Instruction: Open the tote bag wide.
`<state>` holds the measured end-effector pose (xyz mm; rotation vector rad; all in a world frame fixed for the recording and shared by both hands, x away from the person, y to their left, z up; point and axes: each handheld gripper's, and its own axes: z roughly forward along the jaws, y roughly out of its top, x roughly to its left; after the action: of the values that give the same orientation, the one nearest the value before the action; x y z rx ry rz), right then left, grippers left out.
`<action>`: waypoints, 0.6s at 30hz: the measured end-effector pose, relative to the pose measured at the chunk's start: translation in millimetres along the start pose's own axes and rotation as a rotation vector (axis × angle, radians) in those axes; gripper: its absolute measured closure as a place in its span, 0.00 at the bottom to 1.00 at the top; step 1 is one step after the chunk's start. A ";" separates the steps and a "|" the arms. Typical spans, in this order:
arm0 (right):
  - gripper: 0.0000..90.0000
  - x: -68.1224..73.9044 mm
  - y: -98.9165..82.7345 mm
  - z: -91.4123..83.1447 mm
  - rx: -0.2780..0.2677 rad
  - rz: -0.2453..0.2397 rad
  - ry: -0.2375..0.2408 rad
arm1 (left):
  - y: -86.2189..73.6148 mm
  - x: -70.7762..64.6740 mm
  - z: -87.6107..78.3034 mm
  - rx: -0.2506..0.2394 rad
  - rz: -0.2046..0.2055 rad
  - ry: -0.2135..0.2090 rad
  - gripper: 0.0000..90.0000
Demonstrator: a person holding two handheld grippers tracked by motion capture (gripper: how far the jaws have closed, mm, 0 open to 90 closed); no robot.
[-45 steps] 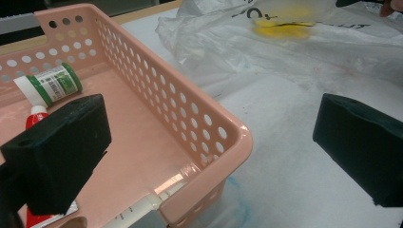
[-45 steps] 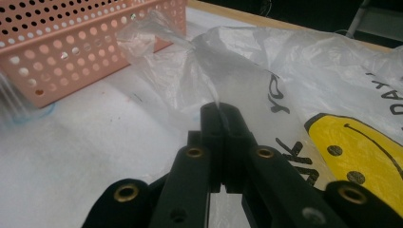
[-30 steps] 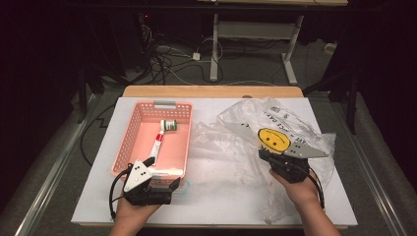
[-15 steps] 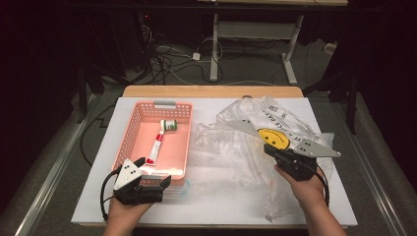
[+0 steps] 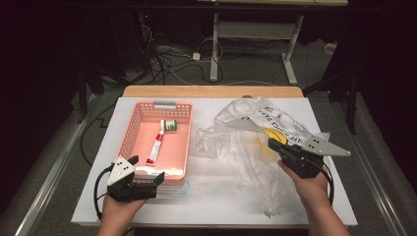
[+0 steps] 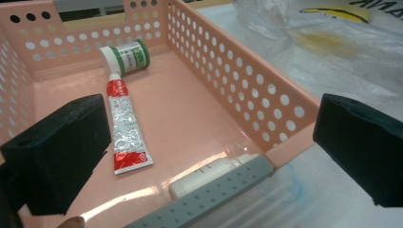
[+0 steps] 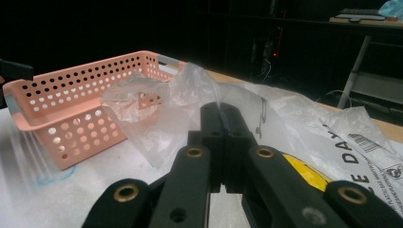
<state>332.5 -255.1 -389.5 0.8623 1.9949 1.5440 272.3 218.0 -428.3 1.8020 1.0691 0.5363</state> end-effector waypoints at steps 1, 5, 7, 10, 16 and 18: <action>1.00 -0.2 0.6 0.0 -0.005 0.002 -0.003 | 1.1 0.9 -0.4 -0.001 -0.009 0.003 0.00; 1.00 -0.8 1.4 0.8 -0.004 0.003 -0.006 | 7.0 3.7 -1.0 0.002 -0.024 0.015 0.00; 1.00 -2.1 1.4 1.8 -0.005 0.003 -0.001 | 10.9 5.8 0.9 0.009 -0.035 0.015 0.00; 1.00 -3.2 1.1 2.6 -0.005 0.005 0.001 | 18.2 7.0 3.8 0.011 -0.032 0.018 0.00; 1.00 -4.1 0.7 4.4 -0.002 0.011 0.004 | 34.6 9.3 12.1 -0.001 -0.039 -0.003 0.00; 1.00 -3.8 0.8 5.6 0.000 0.009 0.004 | 40.1 11.5 16.3 0.004 -0.050 -0.019 0.00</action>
<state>339.2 -253.9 -390.1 0.8702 1.9963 1.5520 307.8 212.4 -401.5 1.7756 1.1002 0.4859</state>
